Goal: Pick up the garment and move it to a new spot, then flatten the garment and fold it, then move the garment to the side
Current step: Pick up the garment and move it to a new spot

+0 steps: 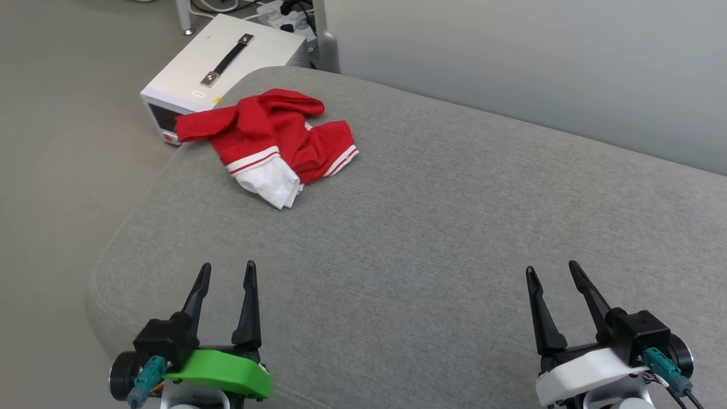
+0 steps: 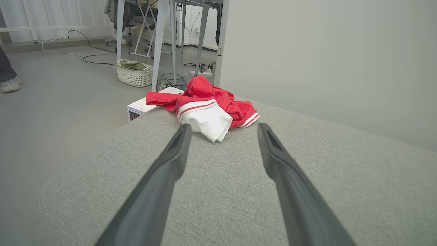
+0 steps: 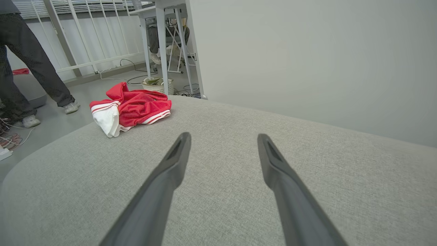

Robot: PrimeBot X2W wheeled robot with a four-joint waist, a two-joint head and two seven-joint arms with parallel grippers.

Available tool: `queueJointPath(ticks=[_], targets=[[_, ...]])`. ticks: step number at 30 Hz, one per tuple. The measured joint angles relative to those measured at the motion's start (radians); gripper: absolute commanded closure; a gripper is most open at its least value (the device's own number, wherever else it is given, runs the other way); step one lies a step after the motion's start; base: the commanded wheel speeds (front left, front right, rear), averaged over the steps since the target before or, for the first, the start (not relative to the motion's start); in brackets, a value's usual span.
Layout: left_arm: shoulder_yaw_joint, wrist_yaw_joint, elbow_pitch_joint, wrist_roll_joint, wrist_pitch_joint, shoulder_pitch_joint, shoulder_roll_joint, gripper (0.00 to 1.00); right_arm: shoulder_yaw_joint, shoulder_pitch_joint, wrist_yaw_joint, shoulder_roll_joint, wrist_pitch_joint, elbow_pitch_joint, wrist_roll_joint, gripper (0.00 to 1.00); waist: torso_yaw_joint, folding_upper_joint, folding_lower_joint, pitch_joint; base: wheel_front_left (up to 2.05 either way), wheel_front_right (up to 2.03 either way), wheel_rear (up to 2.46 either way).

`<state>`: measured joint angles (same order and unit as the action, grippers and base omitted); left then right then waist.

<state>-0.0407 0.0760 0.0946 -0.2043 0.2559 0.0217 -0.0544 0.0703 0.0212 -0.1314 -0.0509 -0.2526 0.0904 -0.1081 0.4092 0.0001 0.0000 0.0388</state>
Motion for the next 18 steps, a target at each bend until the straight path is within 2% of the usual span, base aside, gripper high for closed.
queueJointPath(ticks=[9,18], targets=[[-0.003,0.000,-0.007,-0.014,0.000,0.000,0.000,0.00,0.001,-0.002,0.000,0.001,0.000,0.002,0.000,0.00,0.047,0.0000,0.0000,0.011,0.00,0.00,0.00],[0.014,-0.002,-0.007,-0.030,0.000,-0.005,0.000,0.00,-0.005,-0.009,0.000,0.001,0.000,-0.004,0.012,0.00,0.037,0.0000,0.0000,0.043,0.00,0.00,0.00]])
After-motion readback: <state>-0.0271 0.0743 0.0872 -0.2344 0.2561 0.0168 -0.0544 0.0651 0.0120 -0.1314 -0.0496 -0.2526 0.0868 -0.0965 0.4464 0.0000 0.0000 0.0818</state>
